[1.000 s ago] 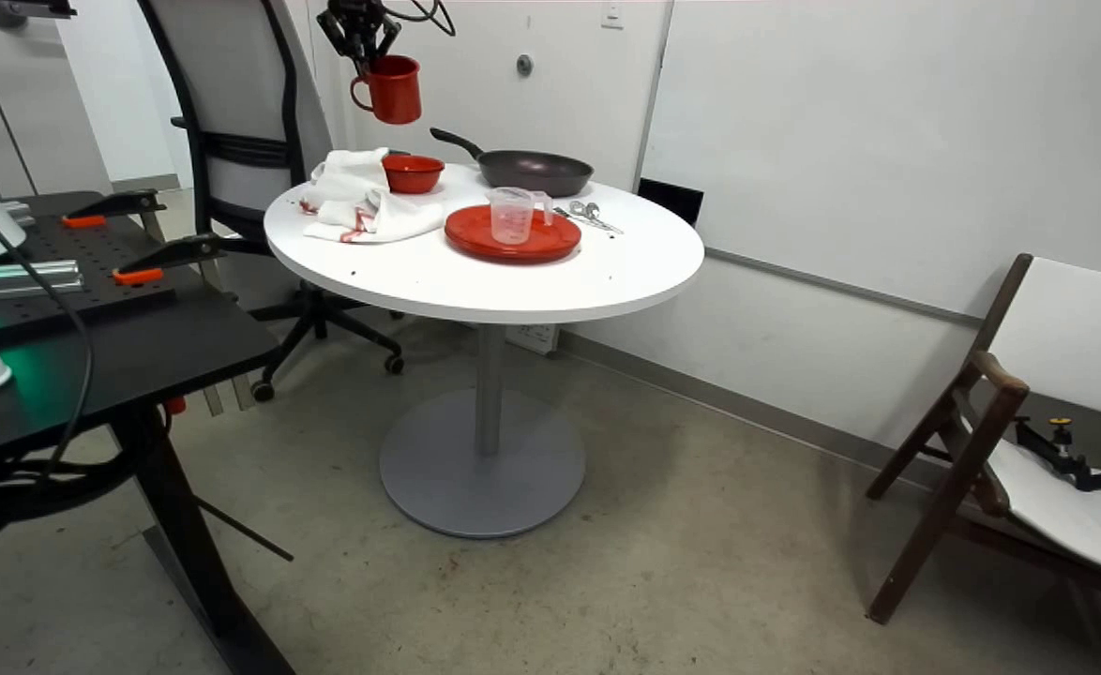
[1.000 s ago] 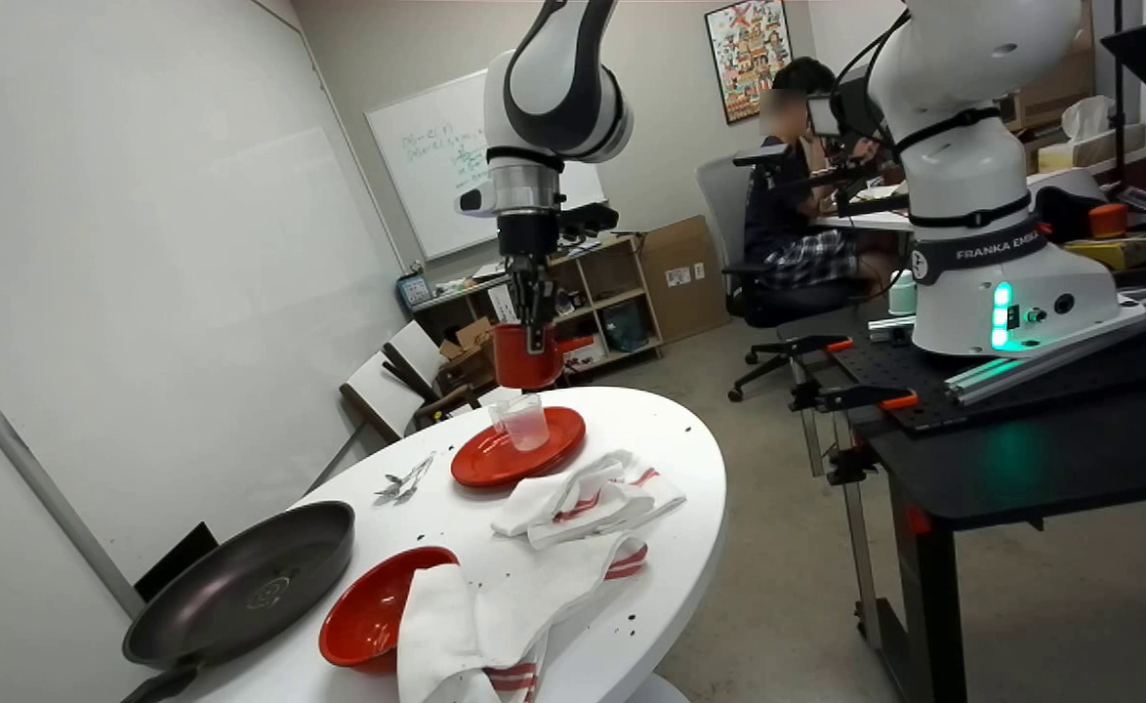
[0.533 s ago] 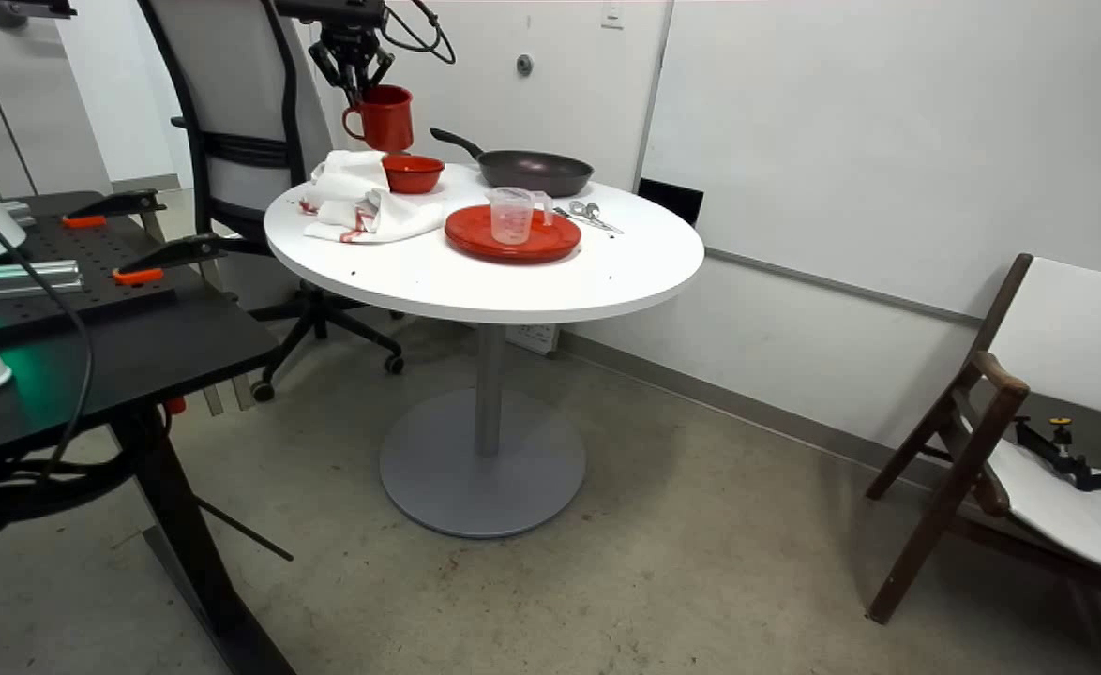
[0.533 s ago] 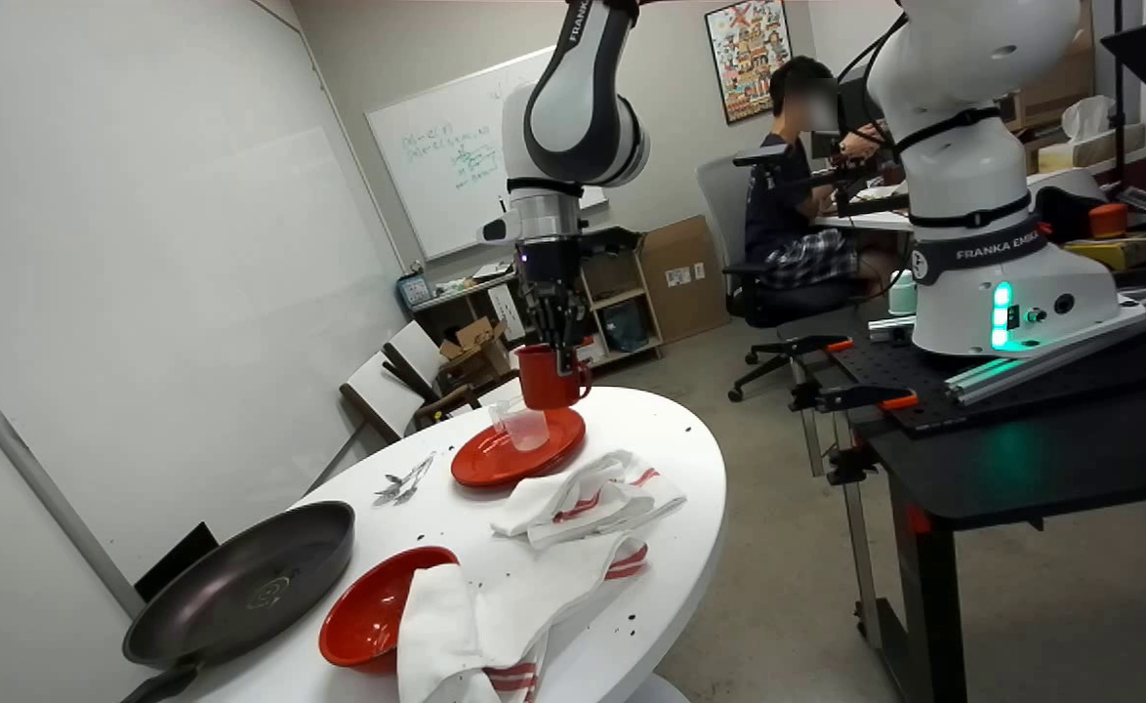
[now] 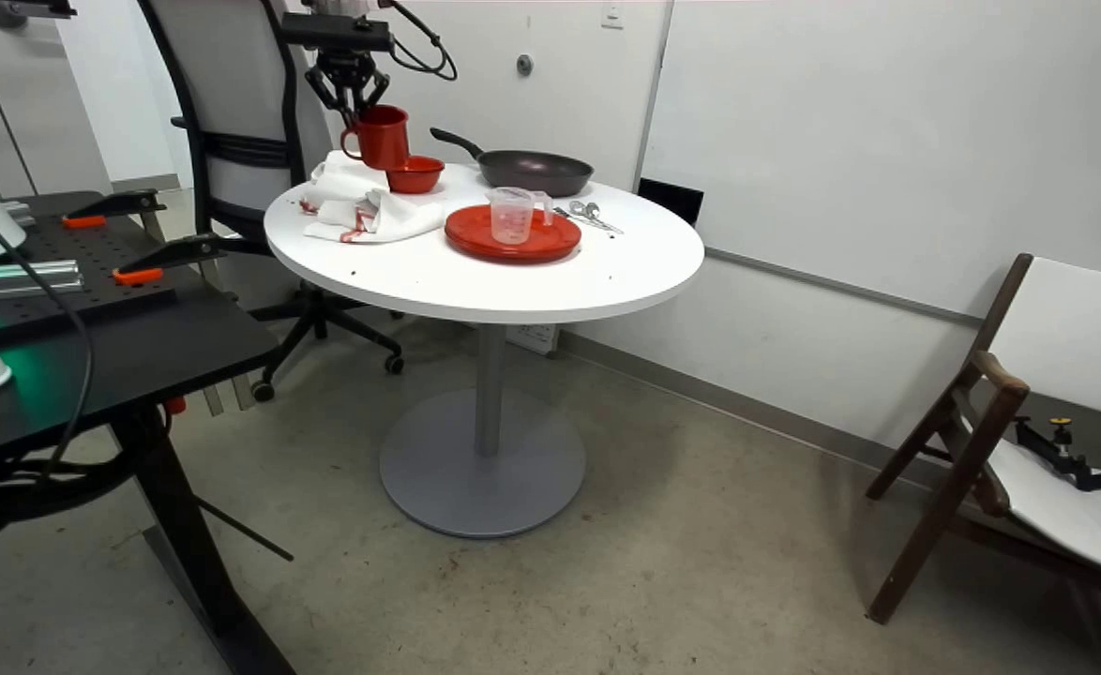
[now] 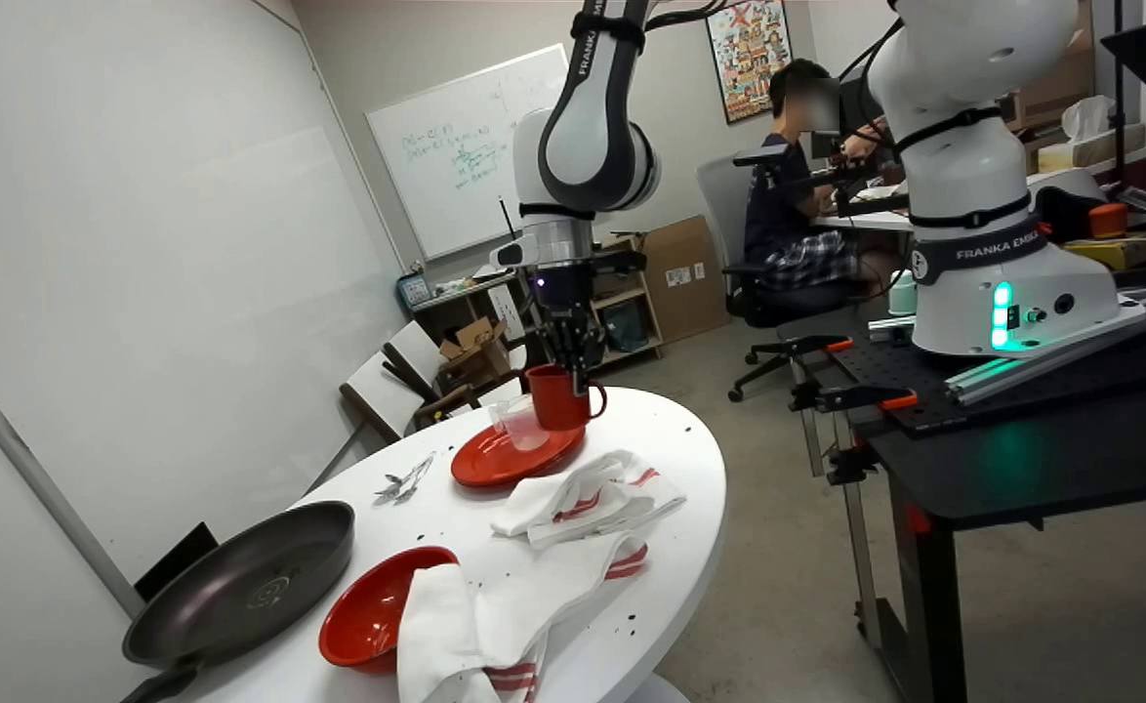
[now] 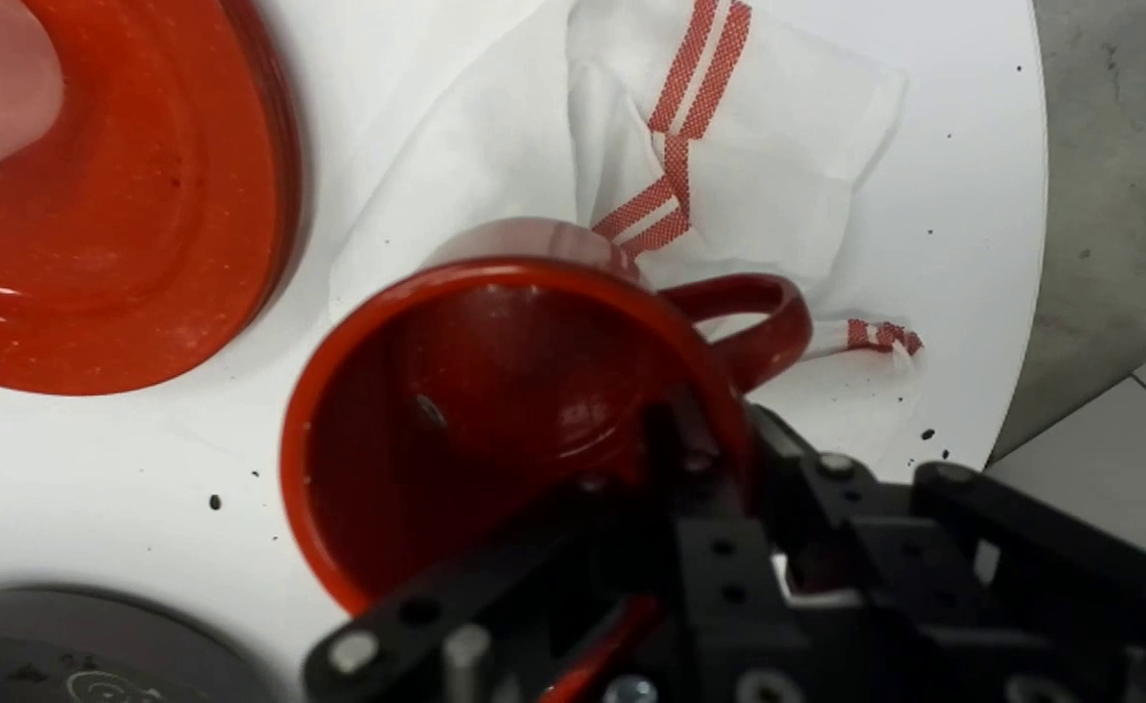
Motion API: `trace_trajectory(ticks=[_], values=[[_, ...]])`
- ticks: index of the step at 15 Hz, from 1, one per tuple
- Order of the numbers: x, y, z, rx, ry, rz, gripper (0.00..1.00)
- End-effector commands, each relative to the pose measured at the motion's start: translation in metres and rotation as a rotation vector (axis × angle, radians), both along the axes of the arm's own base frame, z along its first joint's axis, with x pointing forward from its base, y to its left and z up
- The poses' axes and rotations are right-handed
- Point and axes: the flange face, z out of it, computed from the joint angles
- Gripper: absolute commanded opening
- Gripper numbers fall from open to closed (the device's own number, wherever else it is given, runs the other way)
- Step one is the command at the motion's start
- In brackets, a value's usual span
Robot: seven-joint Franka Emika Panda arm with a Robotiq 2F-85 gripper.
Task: Put the red mug on top of the red and white towel on the right
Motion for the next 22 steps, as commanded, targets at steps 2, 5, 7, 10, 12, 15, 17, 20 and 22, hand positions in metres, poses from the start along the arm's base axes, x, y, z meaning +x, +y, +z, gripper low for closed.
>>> trace_trajectory(ticks=[2, 5, 7, 10, 12, 15, 17, 20, 22], values=[[-0.0003, 0.0012, -0.0073, -0.018, -0.016, 0.064, 0.02], [-0.0004, 0.0020, -0.0083, -0.019, -0.016, 0.085, 0.02], [-0.0006, 0.0016, -0.0092, -0.020, -0.016, 0.090, 0.02], [-0.0014, 0.0022, -0.0108, -0.008, 0.009, 0.065, 0.07], [-0.0014, 0.0011, -0.0113, -0.008, 0.010, 0.063, 0.07], [-0.0014, 0.0008, -0.0113, -0.008, 0.010, 0.063, 0.07], [-0.0014, 0.0008, -0.0113, -0.008, 0.010, 0.063, 0.07], [-0.0014, 0.0010, -0.0113, -0.008, 0.010, 0.063, 0.07], [-0.0014, 0.0010, -0.0113, -0.008, 0.010, 0.063, 0.07]])
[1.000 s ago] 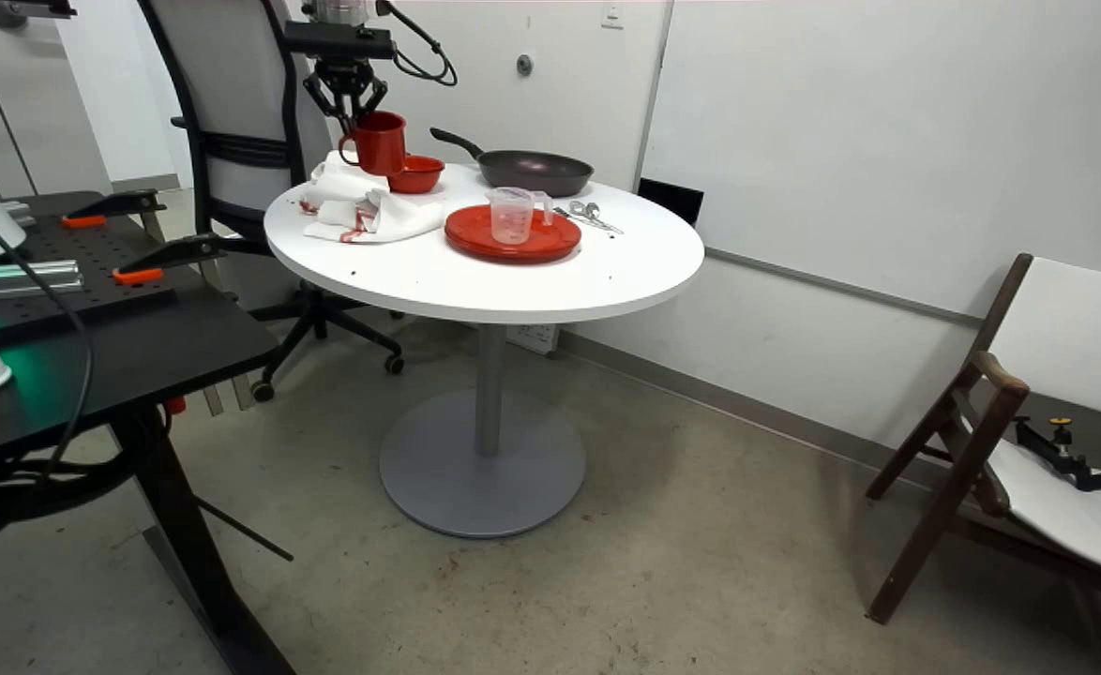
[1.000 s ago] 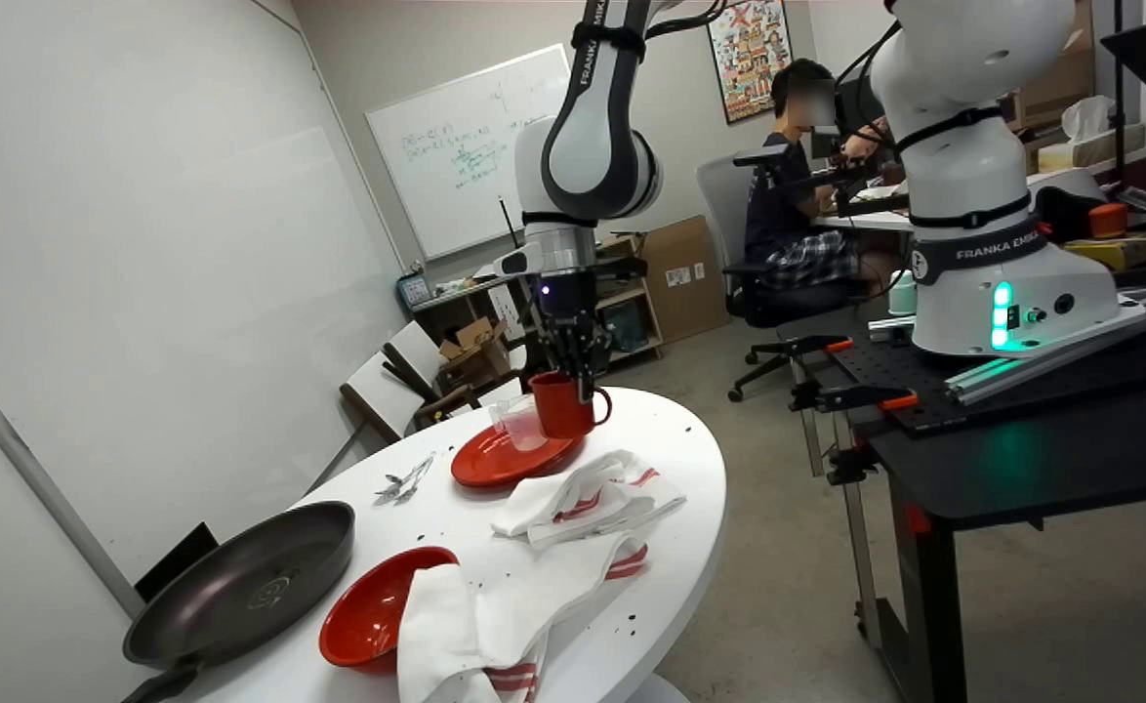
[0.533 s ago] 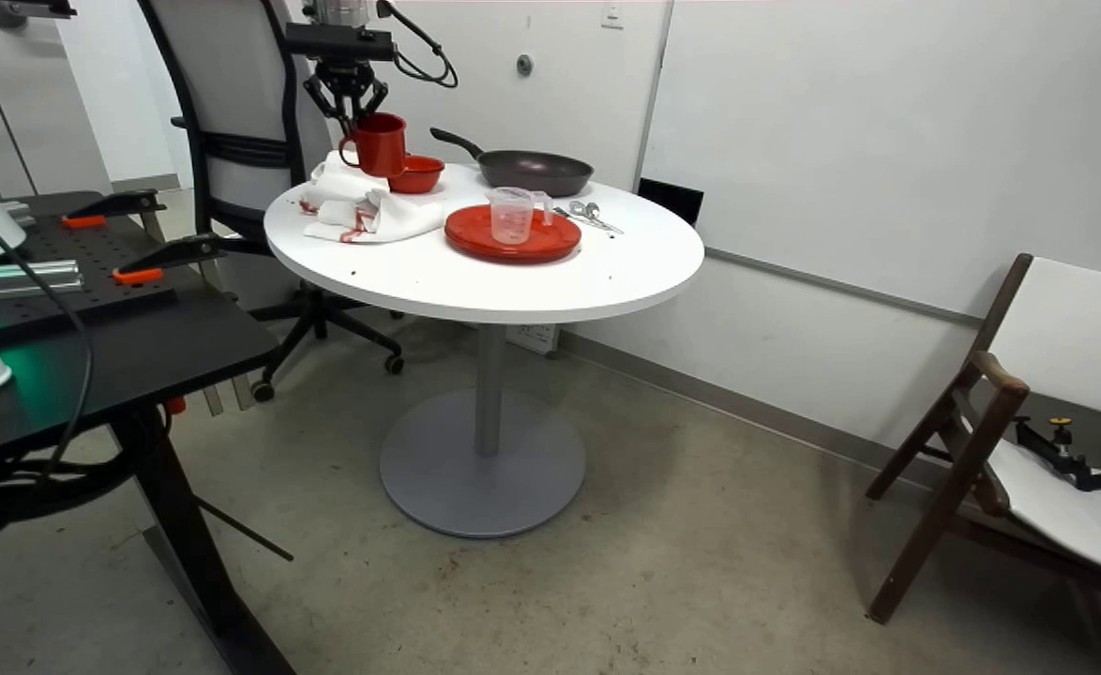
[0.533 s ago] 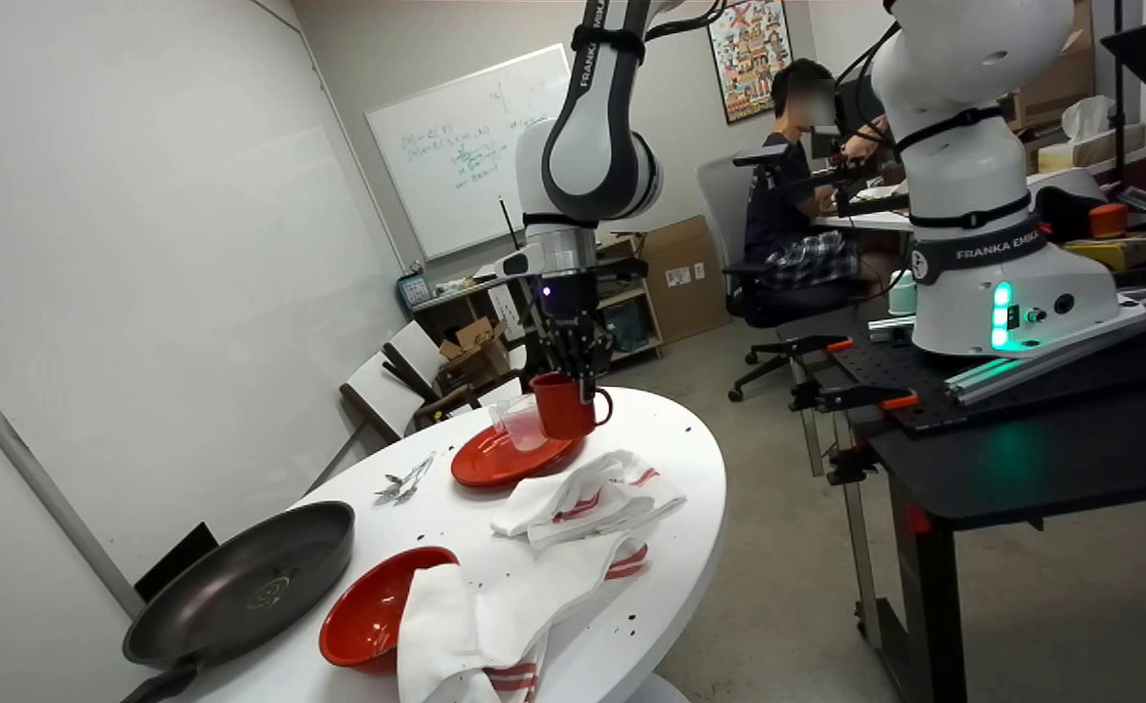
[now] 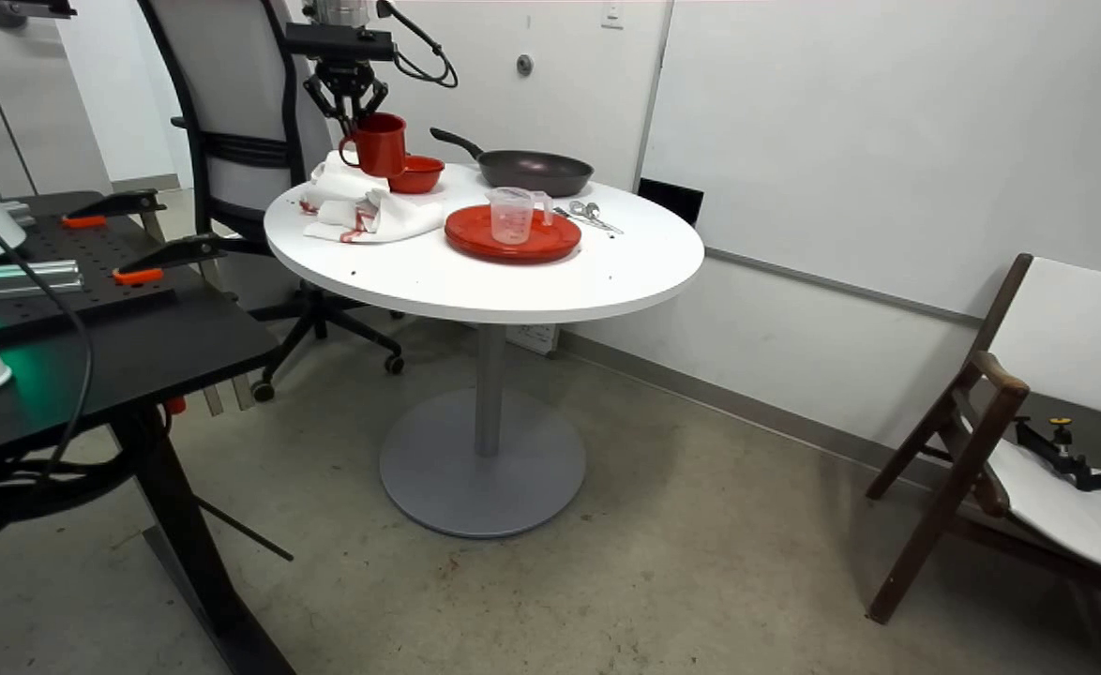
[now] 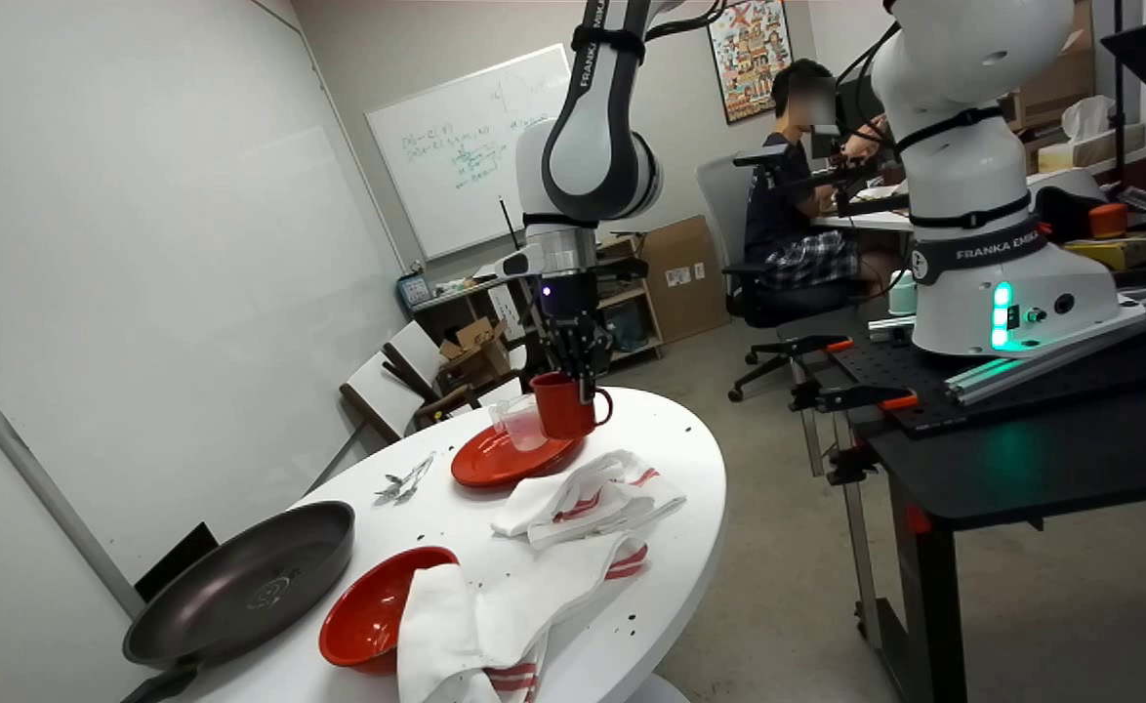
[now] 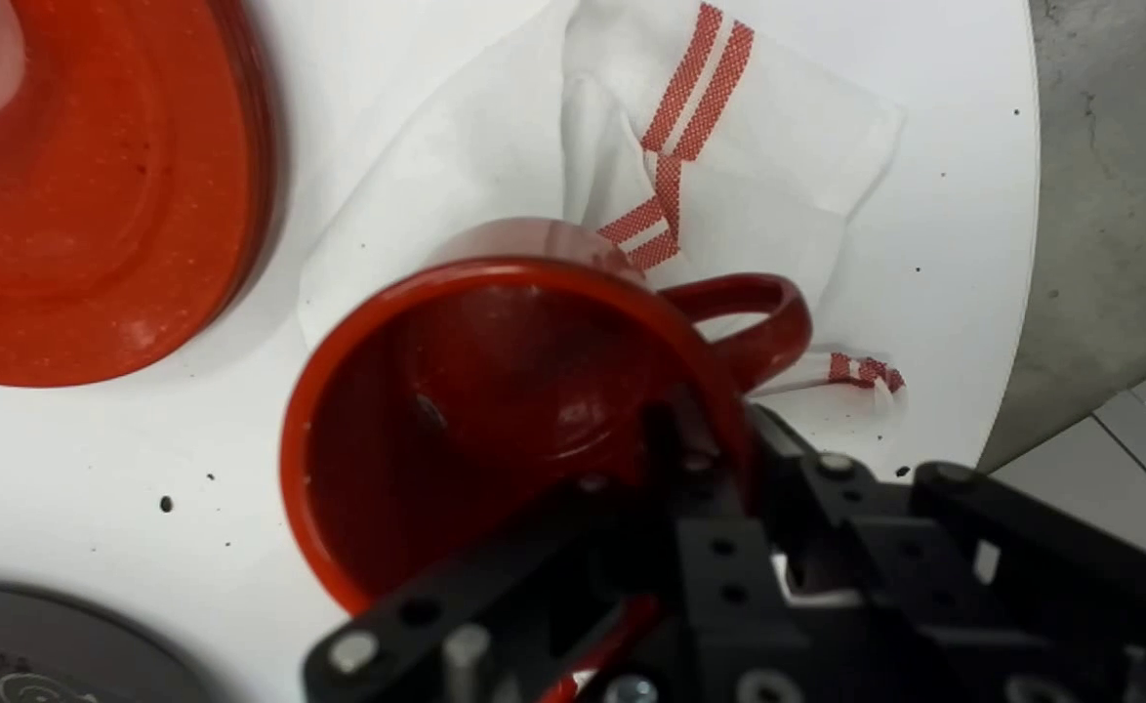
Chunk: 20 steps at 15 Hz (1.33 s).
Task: Put the red mug on top of the red and white towel on the right
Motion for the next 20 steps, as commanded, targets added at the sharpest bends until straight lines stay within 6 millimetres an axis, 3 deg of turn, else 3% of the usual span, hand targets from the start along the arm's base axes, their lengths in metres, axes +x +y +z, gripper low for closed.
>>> trace_trajectory(ticks=[1, 6, 13, 20], values=[[0.000, 0.000, 0.000, 0.000, 0.001, -0.001, 0.07], [0.002, 0.003, -0.003, 0.002, 0.003, 0.006, 0.02], [0.005, 0.041, -0.048, 0.007, 0.059, 0.094, 0.02], [0.006, 0.052, -0.065, -0.092, 0.040, 0.168, 0.02]])
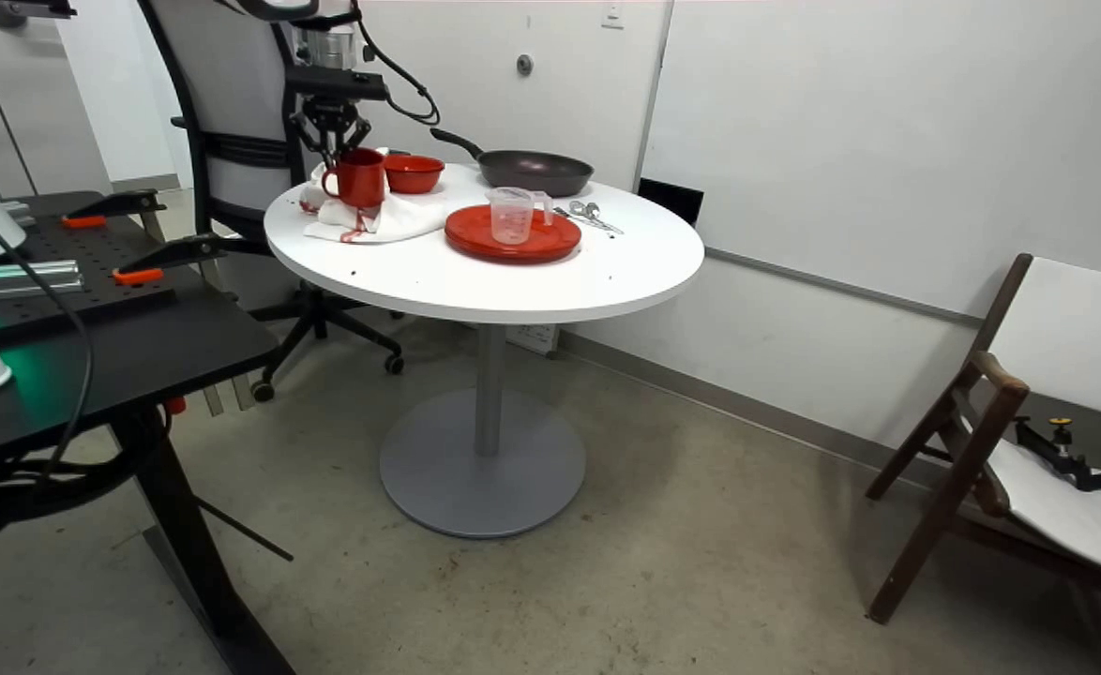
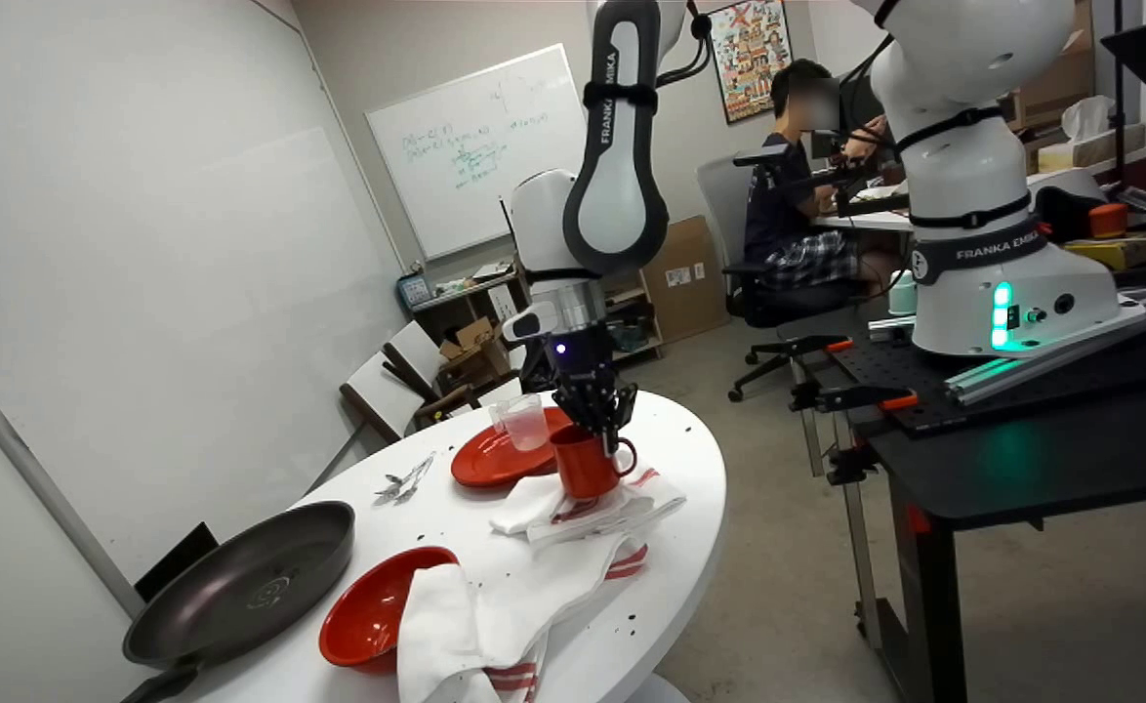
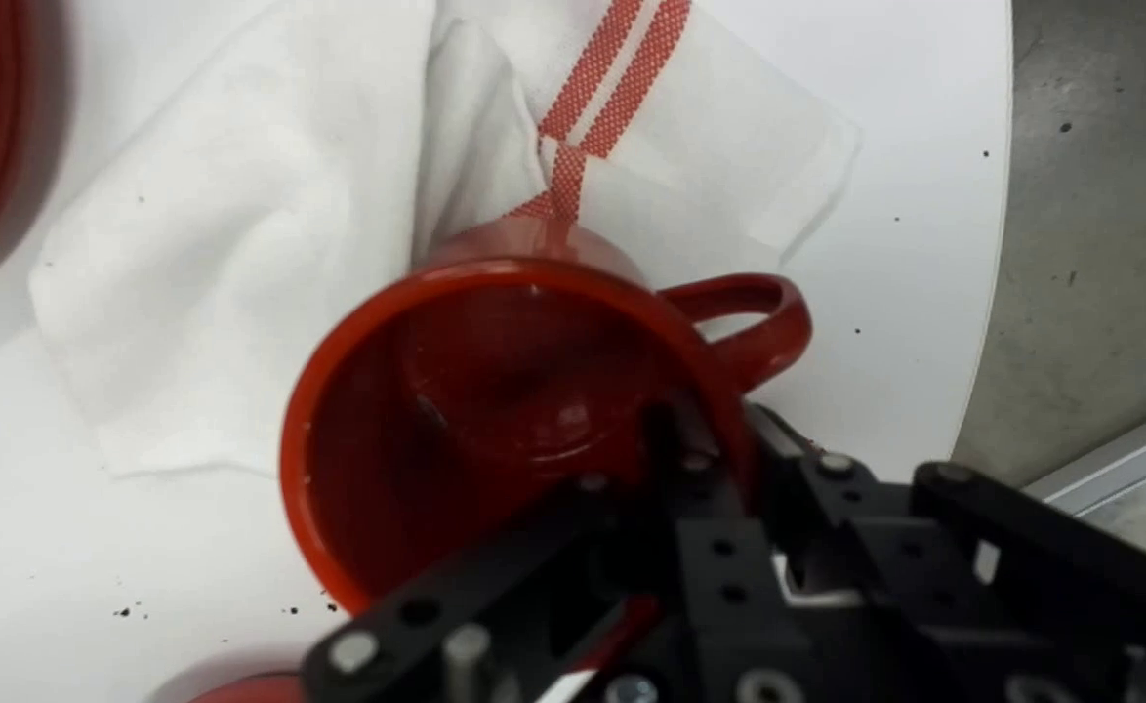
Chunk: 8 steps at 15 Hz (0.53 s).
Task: Put the red mug on top of the red and white towel on the right
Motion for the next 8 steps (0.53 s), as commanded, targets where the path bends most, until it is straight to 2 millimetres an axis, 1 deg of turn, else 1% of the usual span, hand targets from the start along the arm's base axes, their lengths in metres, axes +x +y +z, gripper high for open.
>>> trace_trajectory(ticks=[1, 5, 8], values=[[0.005, 0.008, -0.006, -0.069, -0.061, 0.040, 0.02], [0.007, 0.013, -0.012, -0.123, -0.097, 0.080, 0.02], [0.005, 0.019, -0.019, -0.135, -0.091, 0.083, 0.02]])
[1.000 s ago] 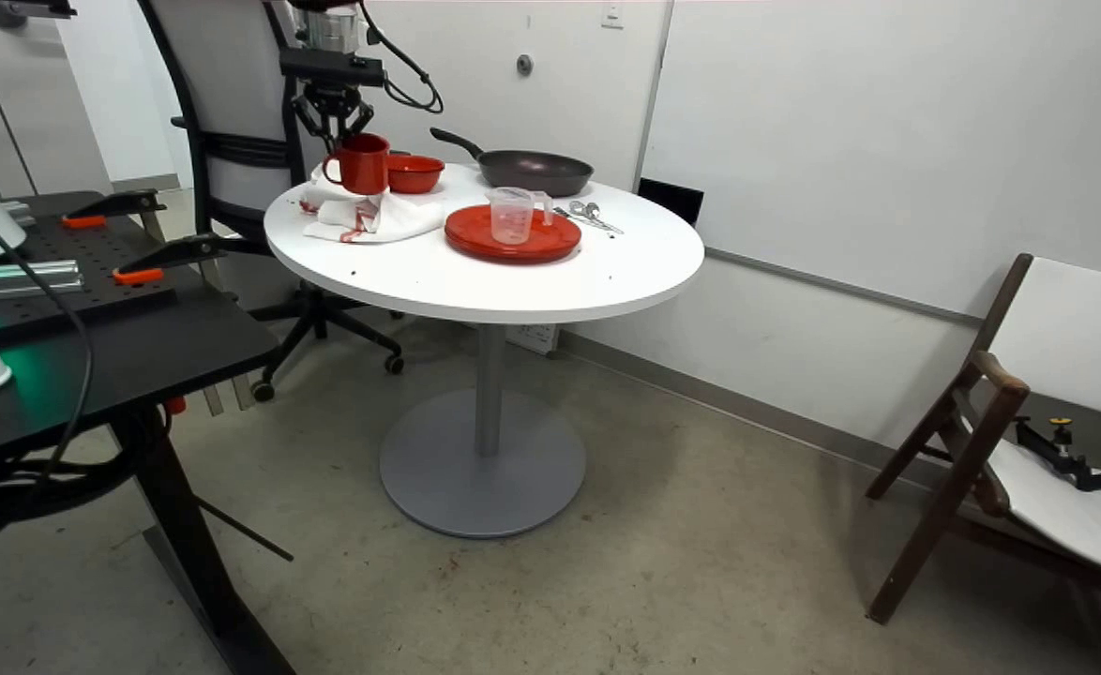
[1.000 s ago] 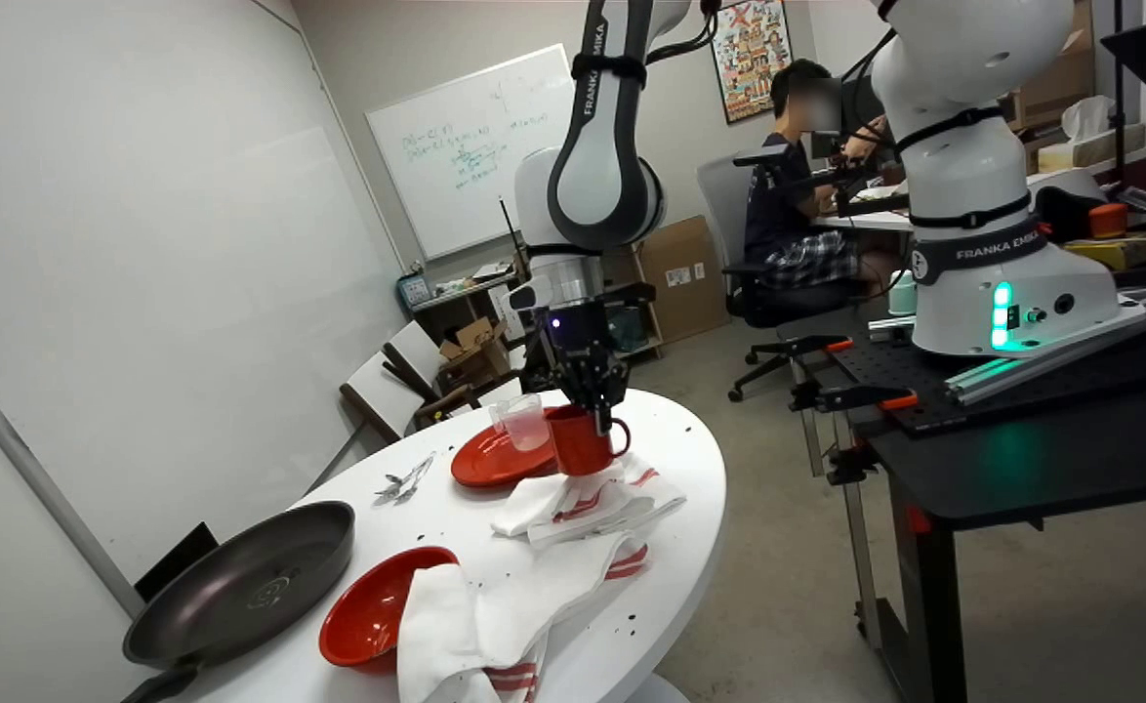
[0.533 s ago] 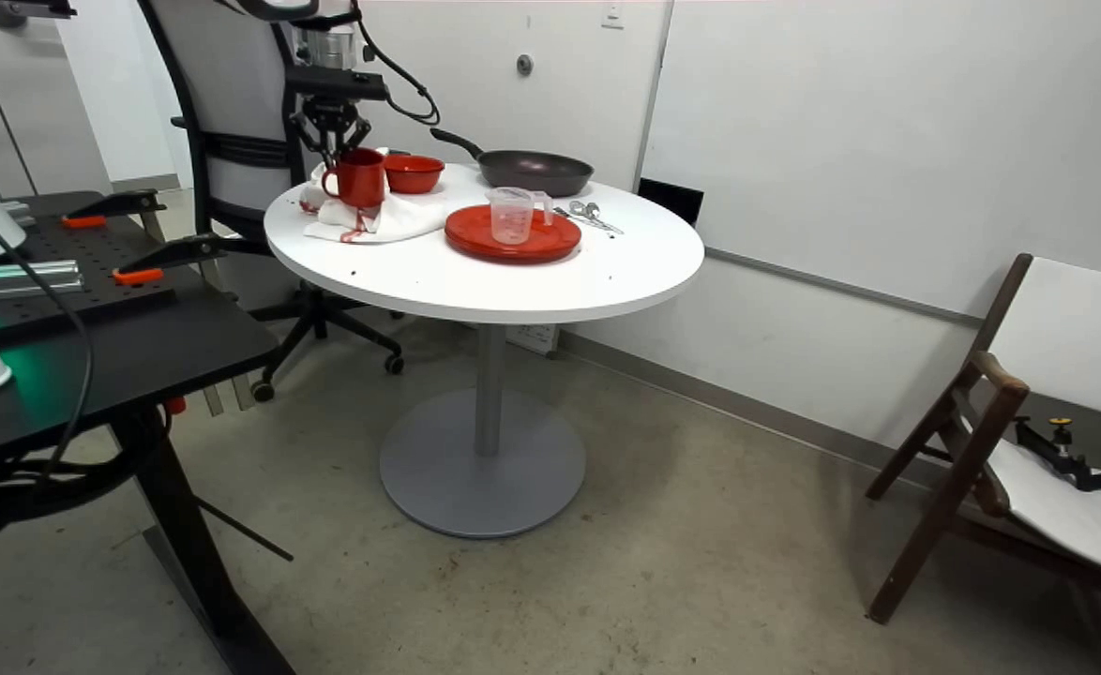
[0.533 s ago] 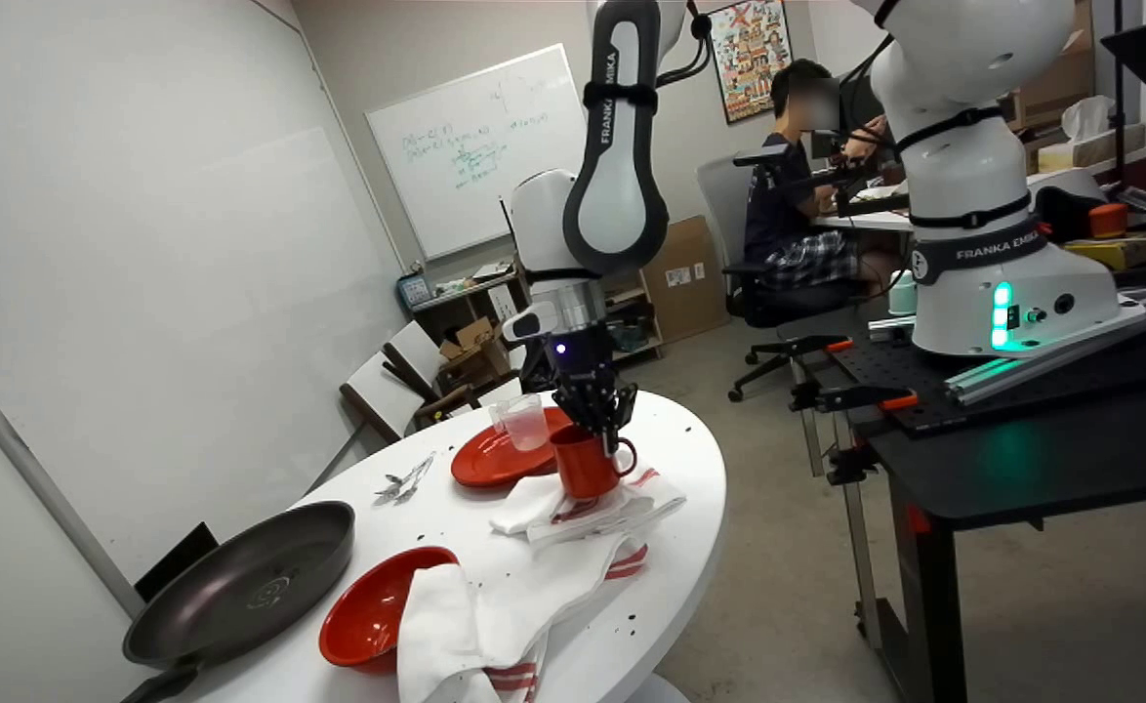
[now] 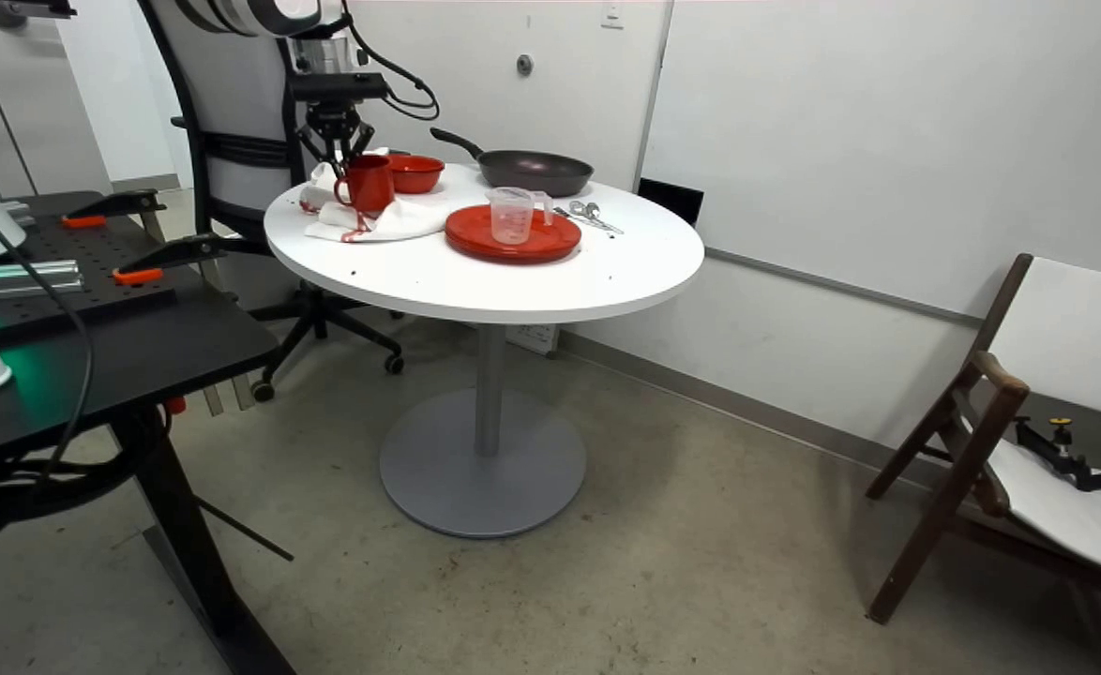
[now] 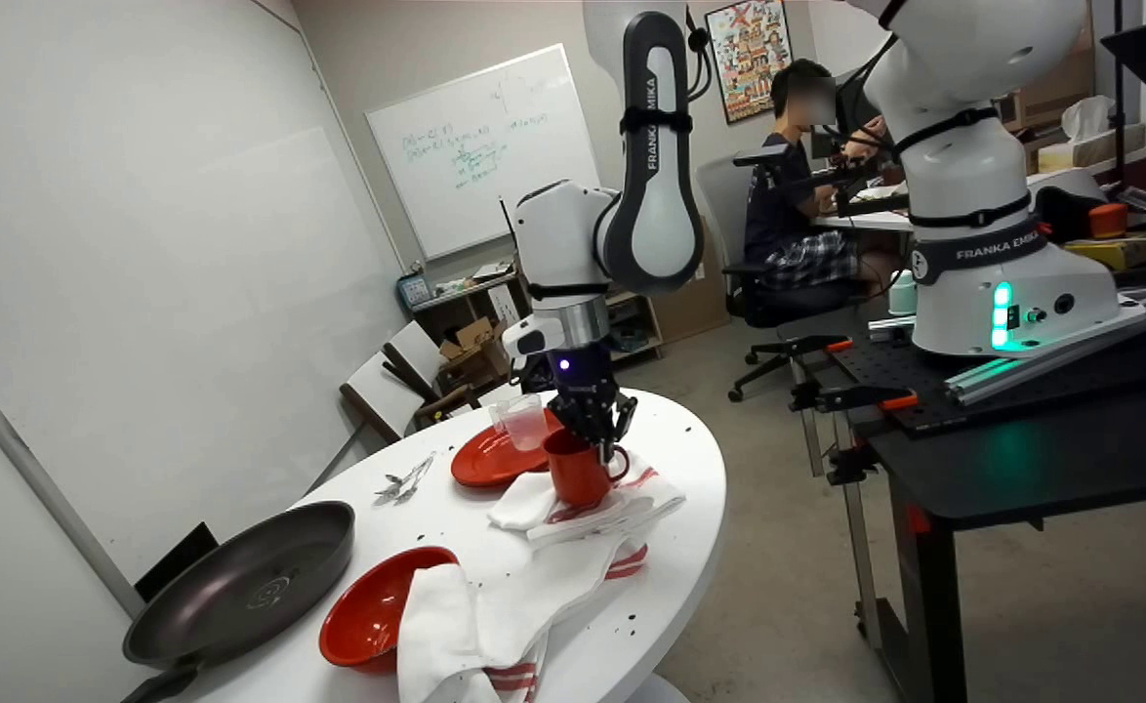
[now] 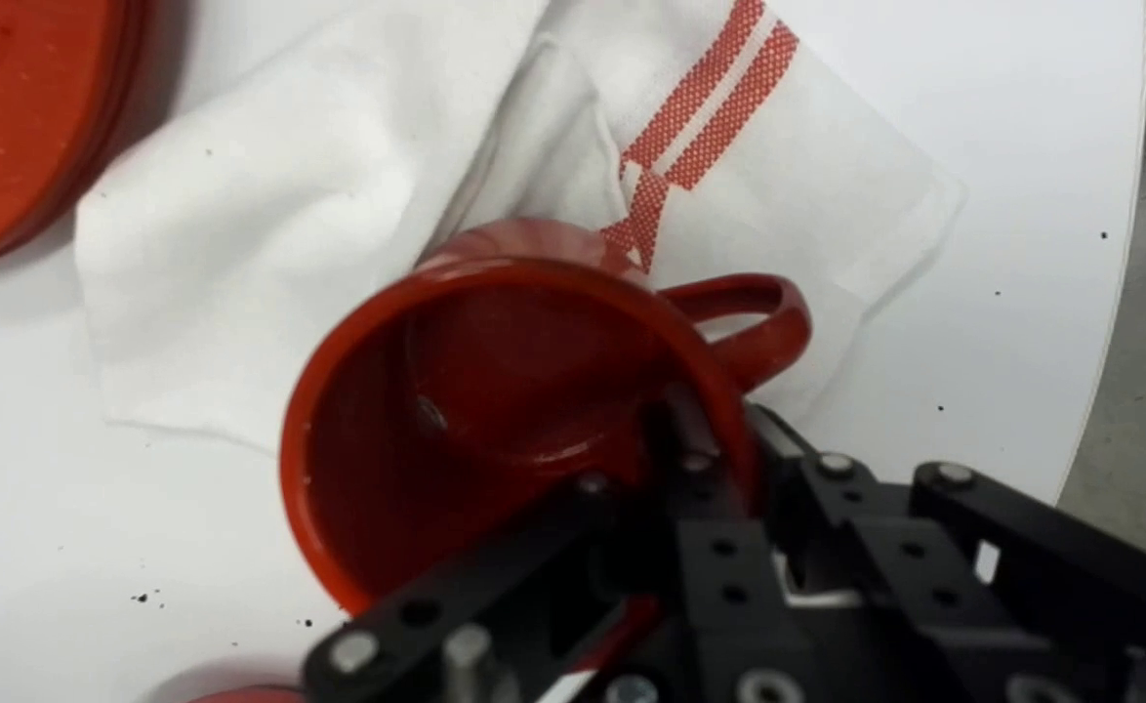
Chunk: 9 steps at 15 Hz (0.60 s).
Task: Put the red mug on top of the red and white towel on the right
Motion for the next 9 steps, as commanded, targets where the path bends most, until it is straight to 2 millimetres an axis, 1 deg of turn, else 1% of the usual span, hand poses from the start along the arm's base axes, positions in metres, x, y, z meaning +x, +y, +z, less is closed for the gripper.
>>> trace_trajectory(ticks=[1, 6, 9], values=[[0.002, 0.008, -0.009, -0.015, -0.012, -0.005, 0.02], [-0.006, 0.013, -0.029, -0.014, 0.042, -0.039, 0.02], [-0.008, 0.014, -0.035, -0.013, 0.056, -0.050, 0.02]])
